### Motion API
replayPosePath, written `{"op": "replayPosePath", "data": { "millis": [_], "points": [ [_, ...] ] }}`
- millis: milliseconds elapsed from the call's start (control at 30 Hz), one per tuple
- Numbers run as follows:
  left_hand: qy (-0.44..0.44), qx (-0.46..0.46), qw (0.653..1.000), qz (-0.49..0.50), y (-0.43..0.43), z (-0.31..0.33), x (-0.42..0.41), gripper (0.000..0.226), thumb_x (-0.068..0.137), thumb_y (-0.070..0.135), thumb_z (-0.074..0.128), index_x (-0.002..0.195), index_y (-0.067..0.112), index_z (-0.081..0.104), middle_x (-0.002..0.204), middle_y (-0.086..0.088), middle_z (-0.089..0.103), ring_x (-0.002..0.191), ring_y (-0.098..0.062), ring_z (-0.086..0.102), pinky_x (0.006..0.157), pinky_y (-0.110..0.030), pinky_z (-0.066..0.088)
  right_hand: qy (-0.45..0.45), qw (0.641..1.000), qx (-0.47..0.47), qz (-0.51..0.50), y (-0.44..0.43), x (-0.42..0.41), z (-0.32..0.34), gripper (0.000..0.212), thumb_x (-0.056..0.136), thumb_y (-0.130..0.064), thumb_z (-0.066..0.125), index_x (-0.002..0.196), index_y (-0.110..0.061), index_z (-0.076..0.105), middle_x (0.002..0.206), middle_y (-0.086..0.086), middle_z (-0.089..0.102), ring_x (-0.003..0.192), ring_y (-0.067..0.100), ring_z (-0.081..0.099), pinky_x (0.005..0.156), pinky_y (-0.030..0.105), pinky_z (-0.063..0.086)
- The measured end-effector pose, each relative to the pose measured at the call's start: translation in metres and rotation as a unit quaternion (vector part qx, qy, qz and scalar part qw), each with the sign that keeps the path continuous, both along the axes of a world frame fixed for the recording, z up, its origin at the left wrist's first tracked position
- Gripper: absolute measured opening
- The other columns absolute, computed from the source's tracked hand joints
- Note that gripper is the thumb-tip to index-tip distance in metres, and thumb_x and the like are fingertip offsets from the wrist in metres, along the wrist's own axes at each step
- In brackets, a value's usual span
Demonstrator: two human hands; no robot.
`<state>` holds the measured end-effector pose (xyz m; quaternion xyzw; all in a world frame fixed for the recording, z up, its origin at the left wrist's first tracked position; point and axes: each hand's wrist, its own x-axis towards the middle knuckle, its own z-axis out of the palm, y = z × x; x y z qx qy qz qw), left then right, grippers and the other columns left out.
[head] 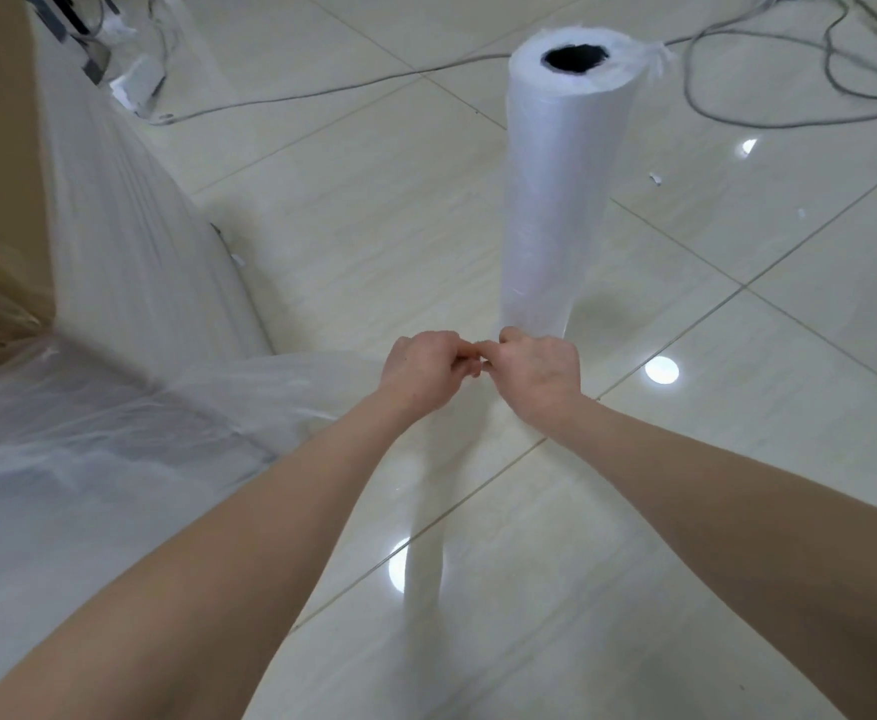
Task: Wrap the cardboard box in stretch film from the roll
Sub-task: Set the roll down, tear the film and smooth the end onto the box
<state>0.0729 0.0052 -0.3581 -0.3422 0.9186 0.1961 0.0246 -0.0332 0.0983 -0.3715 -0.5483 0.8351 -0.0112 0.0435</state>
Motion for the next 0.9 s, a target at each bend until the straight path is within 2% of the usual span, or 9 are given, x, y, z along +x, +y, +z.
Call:
{"op": "replayPosePath", "data": {
  "millis": [167,367,500,600,667,700,767,833,900],
  "points": [
    [-0.005,-0.037,0.999,0.033,-0.012,0.001,0.01,0.027,0.091,0.022,0.046,0.083,0.032,0.069,0.094,0.009,0.065,0.093,-0.02,0.058,0.079,-0.033,0.039,-0.041,0.998,-0.024,-0.051,-0.001,0.0,-0.005,0.027,0.099,-0.034,0.042,0.114,-0.039,0.064,0.111,-0.002,0.058,0.096,0.028,0.062,0.066,0.028,0.032],
    [-0.011,-0.032,0.983,0.18,-0.047,0.003,0.037,0.023,0.09,0.02,0.048,0.089,0.027,0.07,0.105,0.002,0.069,0.102,-0.025,0.062,0.081,-0.031,0.046,-0.054,0.989,-0.043,-0.129,0.021,-0.022,-0.011,0.023,0.091,-0.022,0.043,0.087,-0.022,0.066,0.088,-0.003,0.057,0.074,0.03,0.055,0.053,0.024,0.019],
    [0.039,0.037,0.981,0.187,-0.038,0.01,0.026,0.019,0.091,0.019,0.054,0.088,0.024,0.073,0.086,0.003,0.071,0.087,-0.018,0.064,0.077,-0.027,0.048,-0.059,0.989,-0.056,-0.126,0.021,-0.015,-0.008,0.024,0.088,-0.013,0.044,0.085,-0.024,0.066,0.088,-0.001,0.056,0.069,0.028,0.049,0.056,0.025,0.024],
    [0.107,0.113,0.965,0.21,-0.029,0.01,0.012,0.014,0.089,0.009,0.058,0.086,0.012,0.072,0.083,-0.004,0.07,0.061,-0.012,0.061,0.066,-0.022,0.05,-0.058,0.987,-0.052,-0.142,0.024,-0.019,-0.005,0.024,0.089,-0.013,0.045,0.079,-0.025,0.063,0.091,-0.003,0.06,0.07,0.026,0.05,0.053,0.023,0.023],
    [0.141,0.171,0.946,0.237,-0.023,0.012,0.005,0.013,0.088,-0.001,0.057,0.091,0.002,0.069,0.084,-0.011,0.068,0.056,-0.011,0.061,0.066,-0.023,0.052,-0.066,0.984,-0.04,-0.163,0.026,-0.024,-0.003,0.023,0.088,-0.009,0.045,0.076,-0.023,0.059,0.091,-0.002,0.061,0.07,0.025,0.048,0.053,0.023,0.025],
    [0.153,0.193,0.937,0.248,-0.02,0.013,0.002,0.017,0.087,-0.003,0.057,0.099,-0.003,0.068,0.087,-0.013,0.068,0.063,-0.015,0.063,0.072,-0.025,0.054,-0.07,0.982,-0.036,-0.169,0.028,-0.026,-0.001,0.023,0.088,-0.009,0.046,0.077,-0.023,0.059,0.093,-0.002,0.061,0.071,0.025,0.049,0.056,0.024,0.028],
    [0.143,0.213,0.935,0.246,-0.016,0.017,-0.005,0.038,0.085,0.001,0.063,0.123,0.001,0.06,0.11,-0.014,0.065,0.094,-0.024,0.065,0.087,-0.029,0.051,-0.077,0.98,-0.034,-0.181,0.029,-0.03,0.004,0.023,0.092,-0.014,0.044,0.082,-0.024,0.062,0.097,-0.001,0.062,0.076,0.026,0.05,0.061,0.027,0.032],
    [0.085,0.218,0.949,0.213,-0.013,0.02,-0.01,0.076,0.079,0.014,0.075,0.144,0.009,0.036,0.139,-0.01,0.047,0.126,-0.025,0.047,0.102,-0.03,0.04,-0.088,0.976,-0.038,-0.195,0.03,-0.033,0.01,0.024,0.095,-0.021,0.042,0.093,-0.024,0.066,0.102,0.001,0.063,0.088,0.027,0.056,0.066,0.028,0.035],
    [0.039,0.213,0.96,0.178,-0.012,0.025,-0.014,0.103,0.074,0.024,0.08,0.151,0.012,0.014,0.155,-0.009,0.024,0.141,-0.024,0.026,0.112,-0.032,0.027,-0.105,0.97,-0.031,-0.215,0.03,-0.037,0.016,0.026,0.096,-0.026,0.041,0.104,-0.025,0.066,0.109,0.002,0.063,0.101,0.027,0.058,0.071,0.028,0.039]
  ]
}}
